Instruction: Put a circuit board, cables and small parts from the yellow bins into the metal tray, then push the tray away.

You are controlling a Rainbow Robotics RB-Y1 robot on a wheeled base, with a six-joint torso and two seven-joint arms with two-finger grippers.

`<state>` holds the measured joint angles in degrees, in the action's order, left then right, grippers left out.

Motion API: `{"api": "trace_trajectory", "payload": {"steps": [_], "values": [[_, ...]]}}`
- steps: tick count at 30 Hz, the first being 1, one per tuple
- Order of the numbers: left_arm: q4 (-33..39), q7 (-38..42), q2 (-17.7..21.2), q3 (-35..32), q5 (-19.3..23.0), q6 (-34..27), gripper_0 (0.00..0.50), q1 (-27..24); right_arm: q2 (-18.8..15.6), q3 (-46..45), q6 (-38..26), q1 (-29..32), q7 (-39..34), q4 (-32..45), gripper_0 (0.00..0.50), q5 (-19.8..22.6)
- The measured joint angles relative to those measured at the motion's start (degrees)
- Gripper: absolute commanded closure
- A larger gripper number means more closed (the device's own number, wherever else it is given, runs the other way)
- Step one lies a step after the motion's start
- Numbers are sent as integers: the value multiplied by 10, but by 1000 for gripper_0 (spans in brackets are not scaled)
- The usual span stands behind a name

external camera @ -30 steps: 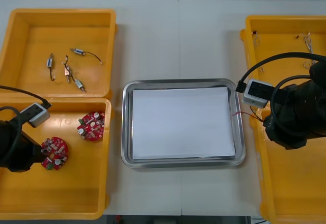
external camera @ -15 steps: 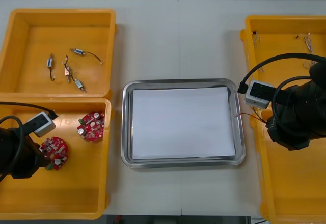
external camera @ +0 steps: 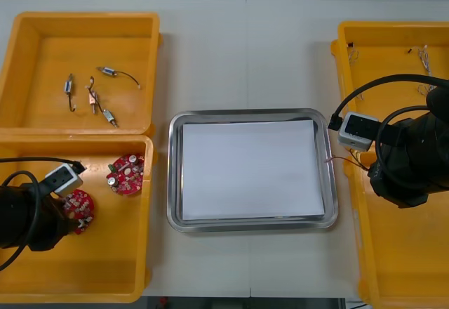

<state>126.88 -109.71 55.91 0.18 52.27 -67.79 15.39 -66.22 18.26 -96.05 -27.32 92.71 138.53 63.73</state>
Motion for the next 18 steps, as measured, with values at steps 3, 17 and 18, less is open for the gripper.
{"api": "trace_trajectory", "payload": {"steps": [3,17,18], "values": [[-8,0,7,4,-2,10,0,7,0,0,-2,0,0,0,500,0],[-29,0,14,11,-5,42,0,27,0,0,-6,0,0,0,500,-1],[-34,0,14,14,-5,48,0,27,0,0,-6,0,0,0,500,-1]]}}
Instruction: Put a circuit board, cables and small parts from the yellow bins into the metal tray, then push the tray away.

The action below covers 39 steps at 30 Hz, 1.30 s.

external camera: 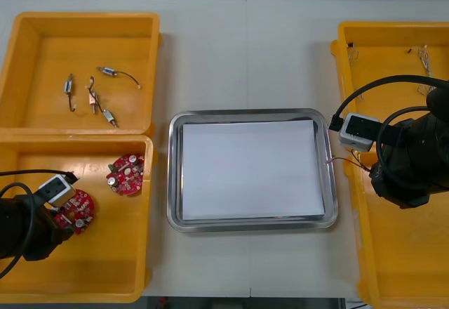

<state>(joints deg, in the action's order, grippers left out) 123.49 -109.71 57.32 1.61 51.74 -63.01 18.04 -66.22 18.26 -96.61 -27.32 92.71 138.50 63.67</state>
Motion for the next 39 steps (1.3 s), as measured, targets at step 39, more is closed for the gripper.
{"api": "trace_trajectory", "payload": {"steps": [39], "values": [[-33,0,0,56,-5,41,0,-6,0,0,-4,0,0,0,500,0]]}}
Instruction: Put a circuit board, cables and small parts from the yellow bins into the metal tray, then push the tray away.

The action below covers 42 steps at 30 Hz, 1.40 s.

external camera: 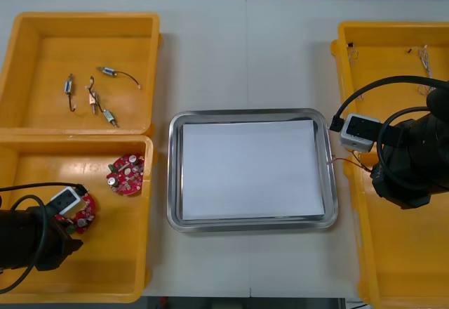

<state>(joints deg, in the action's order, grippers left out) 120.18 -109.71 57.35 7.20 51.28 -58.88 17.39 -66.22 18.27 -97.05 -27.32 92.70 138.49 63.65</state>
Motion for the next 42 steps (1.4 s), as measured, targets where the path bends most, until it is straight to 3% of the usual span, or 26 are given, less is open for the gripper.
{"api": "trace_trajectory", "payload": {"steps": [1,2,3,4,24,38,42], "values": [[0,0,0,0,0,0,99,0,0,0,0,0,0,0,500,0],[0,0,0,0,0,0,332,-1,0,0,0,0,0,0,500,0],[0,0,0,0,0,0,450,-1,0,0,0,0,0,0,500,0],[0,0,0,0,0,0,500,-2,0,0,0,0,0,0,500,0],[-1,0,1,-2,3,-4,500,-10,0,0,-1,0,0,0,500,0],[64,12,1,-106,25,-180,500,-21,0,0,-1,0,0,0,500,0],[93,78,1,-108,26,-232,500,-45,0,0,-1,0,0,0,500,0]]}}
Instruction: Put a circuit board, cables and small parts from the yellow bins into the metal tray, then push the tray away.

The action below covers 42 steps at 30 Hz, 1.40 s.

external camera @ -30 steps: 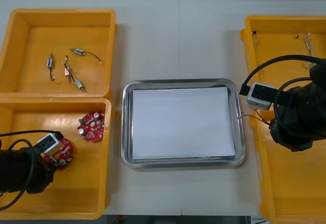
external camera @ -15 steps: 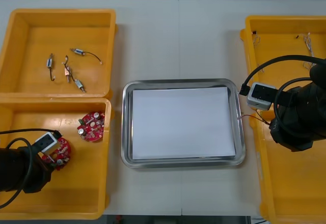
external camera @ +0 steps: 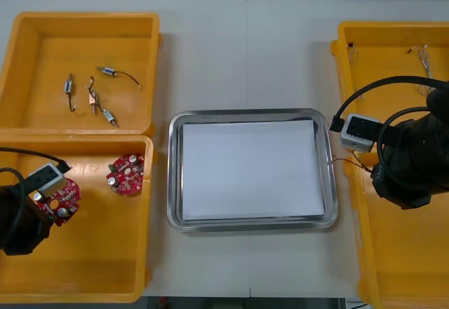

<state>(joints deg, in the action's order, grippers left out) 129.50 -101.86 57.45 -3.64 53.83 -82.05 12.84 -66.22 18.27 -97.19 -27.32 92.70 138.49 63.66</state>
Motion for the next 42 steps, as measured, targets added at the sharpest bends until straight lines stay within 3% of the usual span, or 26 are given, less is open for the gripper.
{"api": "trace_trajectory", "payload": {"steps": [7,13,19,29,42], "values": [[52,197,-11,0,0,-108,500,-69,0,0,0,0,0,0,500,0],[84,218,-34,9,0,-184,500,-150,0,0,0,0,0,0,500,0],[99,258,-49,67,0,-234,500,-235,0,0,0,0,0,0,500,0],[102,511,-73,178,-4,-249,500,-345,0,0,0,0,0,0,500,0],[100,542,-131,360,-86,-249,500,-457,0,0,0,0,0,0,500,0]]}}
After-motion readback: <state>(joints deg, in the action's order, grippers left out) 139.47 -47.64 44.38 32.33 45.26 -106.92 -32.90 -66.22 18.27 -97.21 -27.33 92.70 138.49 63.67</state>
